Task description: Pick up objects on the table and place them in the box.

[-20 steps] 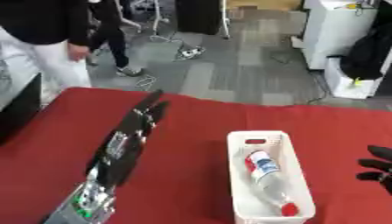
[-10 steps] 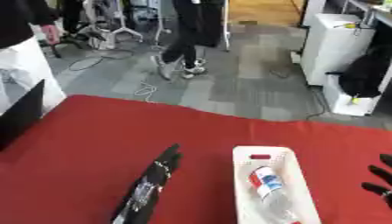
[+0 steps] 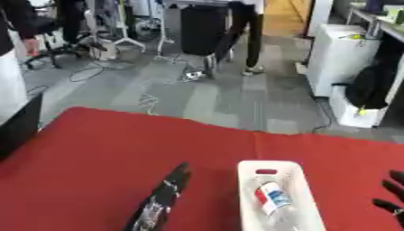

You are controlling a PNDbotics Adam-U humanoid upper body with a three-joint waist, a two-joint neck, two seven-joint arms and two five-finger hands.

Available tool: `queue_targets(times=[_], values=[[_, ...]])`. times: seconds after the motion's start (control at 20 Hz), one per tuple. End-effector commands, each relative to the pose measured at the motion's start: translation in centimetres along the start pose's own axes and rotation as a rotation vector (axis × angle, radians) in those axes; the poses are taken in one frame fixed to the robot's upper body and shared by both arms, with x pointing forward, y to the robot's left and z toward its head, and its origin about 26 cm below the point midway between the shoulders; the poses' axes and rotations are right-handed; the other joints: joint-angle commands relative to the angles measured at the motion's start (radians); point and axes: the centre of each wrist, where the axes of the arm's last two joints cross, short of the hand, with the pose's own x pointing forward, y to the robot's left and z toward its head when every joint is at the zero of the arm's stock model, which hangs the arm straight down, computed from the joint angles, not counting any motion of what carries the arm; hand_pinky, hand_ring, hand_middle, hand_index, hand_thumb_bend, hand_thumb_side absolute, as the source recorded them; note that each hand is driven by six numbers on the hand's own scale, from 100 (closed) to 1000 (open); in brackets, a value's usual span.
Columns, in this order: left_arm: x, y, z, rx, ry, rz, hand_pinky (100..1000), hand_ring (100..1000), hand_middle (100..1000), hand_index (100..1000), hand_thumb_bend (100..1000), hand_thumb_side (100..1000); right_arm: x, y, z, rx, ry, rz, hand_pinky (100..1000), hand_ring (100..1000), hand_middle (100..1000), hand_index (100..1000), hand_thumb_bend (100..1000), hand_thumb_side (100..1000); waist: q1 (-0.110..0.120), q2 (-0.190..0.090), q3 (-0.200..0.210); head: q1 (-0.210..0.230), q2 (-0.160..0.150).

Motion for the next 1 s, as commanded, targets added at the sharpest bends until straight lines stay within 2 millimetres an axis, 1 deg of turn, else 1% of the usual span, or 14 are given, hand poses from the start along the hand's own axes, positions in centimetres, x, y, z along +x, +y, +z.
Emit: queue_targets(times=[0.05, 0.35, 0.75, 1.0], values=[[0.47, -0.20, -0.52, -0.007, -0.028, 0.000, 1000, 1000, 1000, 1000, 240, 1000, 0.46, -0.10, -0.25, -0.004, -0.020, 0.003, 728, 870, 882, 899, 100, 951, 0.004, -0.009, -0.002, 0.000, -0.014], [0.48, -0.25, -0.54, -0.011, -0.027, -0.001, 1000, 999, 1000, 1000, 238, 1000, 0.47, -0.10, -0.23, 0.001, -0.015, 0.003, 720, 856, 876, 885, 100, 951, 0.009, -0.003, -0.005, -0.004, -0.015], [0.44, -0.34, -0.44, -0.024, -0.021, -0.006, 1000, 996, 1000, 1000, 235, 1000, 0.53, -0.13, -0.30, 0.011, -0.011, 0.012, 715, 851, 869, 875, 100, 946, 0.015, 0.003, -0.017, -0.006, -0.048], [0.37, -0.36, -0.37, -0.027, -0.015, -0.008, 1000, 994, 1000, 998, 236, 1000, 0.55, -0.11, -0.36, 0.017, -0.010, 0.015, 711, 846, 863, 869, 100, 941, 0.015, 0.003, -0.020, -0.013, -0.055]])
